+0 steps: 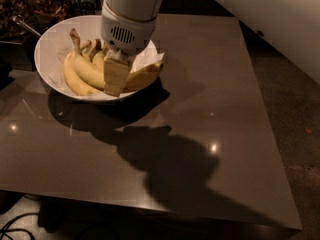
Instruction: Pick banana from white bowl
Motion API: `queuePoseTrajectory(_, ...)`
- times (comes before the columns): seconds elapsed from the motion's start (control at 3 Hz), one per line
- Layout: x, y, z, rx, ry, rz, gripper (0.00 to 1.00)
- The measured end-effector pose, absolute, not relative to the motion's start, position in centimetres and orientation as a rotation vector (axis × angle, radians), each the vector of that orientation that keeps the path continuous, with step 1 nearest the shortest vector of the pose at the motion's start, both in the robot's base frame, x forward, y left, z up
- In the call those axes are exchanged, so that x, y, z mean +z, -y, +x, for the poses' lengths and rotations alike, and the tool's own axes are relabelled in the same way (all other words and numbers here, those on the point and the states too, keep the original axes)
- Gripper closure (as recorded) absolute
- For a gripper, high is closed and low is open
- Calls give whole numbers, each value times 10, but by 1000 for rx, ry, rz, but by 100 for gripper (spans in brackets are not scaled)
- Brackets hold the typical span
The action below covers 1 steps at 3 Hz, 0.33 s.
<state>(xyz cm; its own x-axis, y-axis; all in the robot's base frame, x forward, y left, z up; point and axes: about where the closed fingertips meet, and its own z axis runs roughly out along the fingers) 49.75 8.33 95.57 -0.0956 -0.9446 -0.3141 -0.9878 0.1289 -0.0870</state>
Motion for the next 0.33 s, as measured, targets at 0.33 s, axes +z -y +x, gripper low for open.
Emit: queuePoseTrajectory(0.33,953,-83,496,210,-2122,-1890,100)
